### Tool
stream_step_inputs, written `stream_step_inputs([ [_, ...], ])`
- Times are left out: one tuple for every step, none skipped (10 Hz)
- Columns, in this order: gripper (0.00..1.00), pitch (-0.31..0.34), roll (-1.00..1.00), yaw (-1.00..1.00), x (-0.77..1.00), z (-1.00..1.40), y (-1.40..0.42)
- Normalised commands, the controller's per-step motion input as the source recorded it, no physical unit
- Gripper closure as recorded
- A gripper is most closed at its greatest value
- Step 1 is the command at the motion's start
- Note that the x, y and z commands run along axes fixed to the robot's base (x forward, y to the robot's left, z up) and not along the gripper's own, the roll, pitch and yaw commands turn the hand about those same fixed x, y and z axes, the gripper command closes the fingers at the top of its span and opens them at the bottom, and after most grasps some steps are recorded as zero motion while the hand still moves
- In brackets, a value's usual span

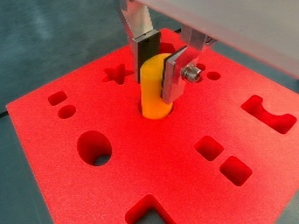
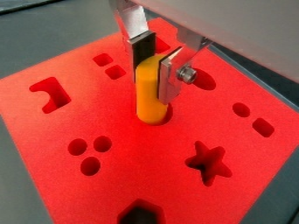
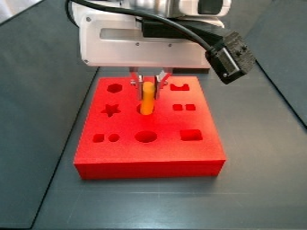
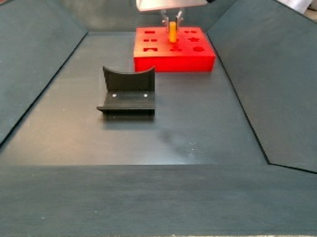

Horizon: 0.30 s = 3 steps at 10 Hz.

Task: Pick up the oval object. Move up. Move to above the board. Insert the oval object.
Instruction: Insert the oval object.

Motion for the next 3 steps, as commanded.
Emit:
stream_step_inputs([
  [1.0, -0.08, 0.0, 0.0, 0.0, -1.0, 0.02],
  [1.0, -0.114, 0.0, 0.0, -0.02, -0.05, 0.0],
  [1.0, 0.0, 0.0, 0.0, 0.0, 0.0, 0.0],
])
